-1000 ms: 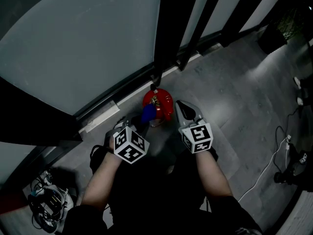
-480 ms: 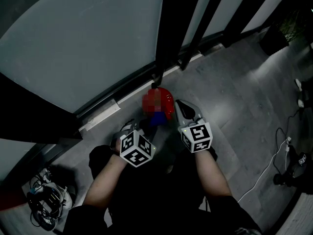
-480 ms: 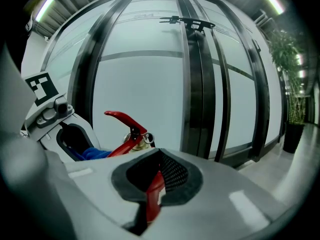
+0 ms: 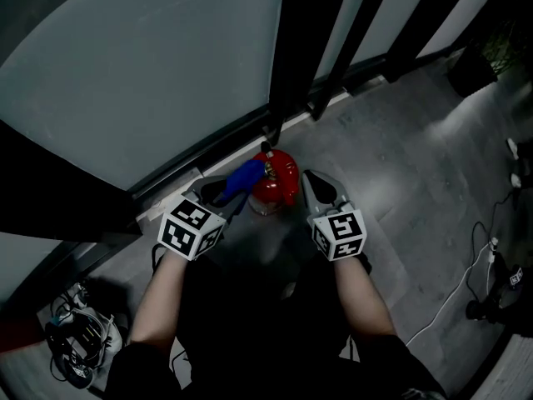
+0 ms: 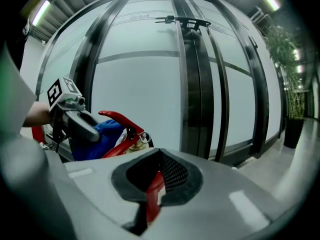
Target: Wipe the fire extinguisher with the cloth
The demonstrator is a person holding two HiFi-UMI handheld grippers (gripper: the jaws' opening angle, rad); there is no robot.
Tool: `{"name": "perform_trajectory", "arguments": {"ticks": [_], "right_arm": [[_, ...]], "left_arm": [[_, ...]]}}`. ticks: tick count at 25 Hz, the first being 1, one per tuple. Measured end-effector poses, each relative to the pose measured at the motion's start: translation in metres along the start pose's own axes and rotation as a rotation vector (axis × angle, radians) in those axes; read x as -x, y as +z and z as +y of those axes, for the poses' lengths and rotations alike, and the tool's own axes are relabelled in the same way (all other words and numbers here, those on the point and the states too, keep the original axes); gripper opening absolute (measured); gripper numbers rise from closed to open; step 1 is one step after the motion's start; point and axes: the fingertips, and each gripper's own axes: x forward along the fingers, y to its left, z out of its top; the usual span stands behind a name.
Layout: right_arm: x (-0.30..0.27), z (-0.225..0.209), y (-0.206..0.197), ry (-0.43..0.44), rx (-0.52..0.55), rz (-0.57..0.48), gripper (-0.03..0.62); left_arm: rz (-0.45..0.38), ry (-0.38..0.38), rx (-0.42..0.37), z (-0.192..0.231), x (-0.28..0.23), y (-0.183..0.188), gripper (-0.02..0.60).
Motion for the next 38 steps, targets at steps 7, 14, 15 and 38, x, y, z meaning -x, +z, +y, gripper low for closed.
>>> {"name": "perform_trajectory", "arguments": {"ticks": [7,14,15,38], "right_arm": [[0.001,-0.001,0.001,0.015,-0.032,-0.015,0.003],[-0.017,-0.005,-0.006,0.086,-0.047,-0.017,0.003],[-0.020,-0.009,-0.009,0.085,-0.050,-0.016,0.003],[-0.051,-0.058,-0.030,-0.067,-0.100,-0.048,0.003]], "left_arm": [[-0.011,-0.037,0.123,0.018,-0.027,0.005,0.127],[0.069,-0.039,0.150,0.033,-0.037,0.003,0.127],[0.084,-0.039,0.158,0.035,-0.039,0.002,0.127],[0.165,-0.151,0.261,0.075,-0.094,-0.064,0.126]]}}
